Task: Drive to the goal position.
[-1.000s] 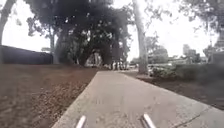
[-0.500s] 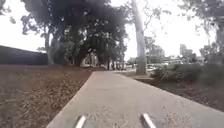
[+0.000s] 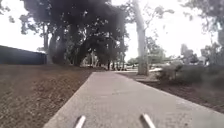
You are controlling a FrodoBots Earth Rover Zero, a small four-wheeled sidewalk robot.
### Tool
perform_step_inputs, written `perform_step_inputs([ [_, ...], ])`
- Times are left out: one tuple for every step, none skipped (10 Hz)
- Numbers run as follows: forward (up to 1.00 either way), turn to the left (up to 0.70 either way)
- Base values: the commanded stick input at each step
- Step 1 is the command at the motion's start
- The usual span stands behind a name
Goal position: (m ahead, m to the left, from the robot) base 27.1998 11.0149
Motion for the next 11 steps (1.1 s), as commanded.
perform_step_inputs([
  [1.00, 0.00],
  [1.00, 0.00],
  [1.00, 0.00],
  [1.00, 0.00],
  [1.00, 0.00],
  [1.00, 0.00],
  [1.00, 0.00],
  [1.00, 0.00],
  [1.00, 0.00],
  [1.00, 0.00],
  [1.00, 0.00],
])
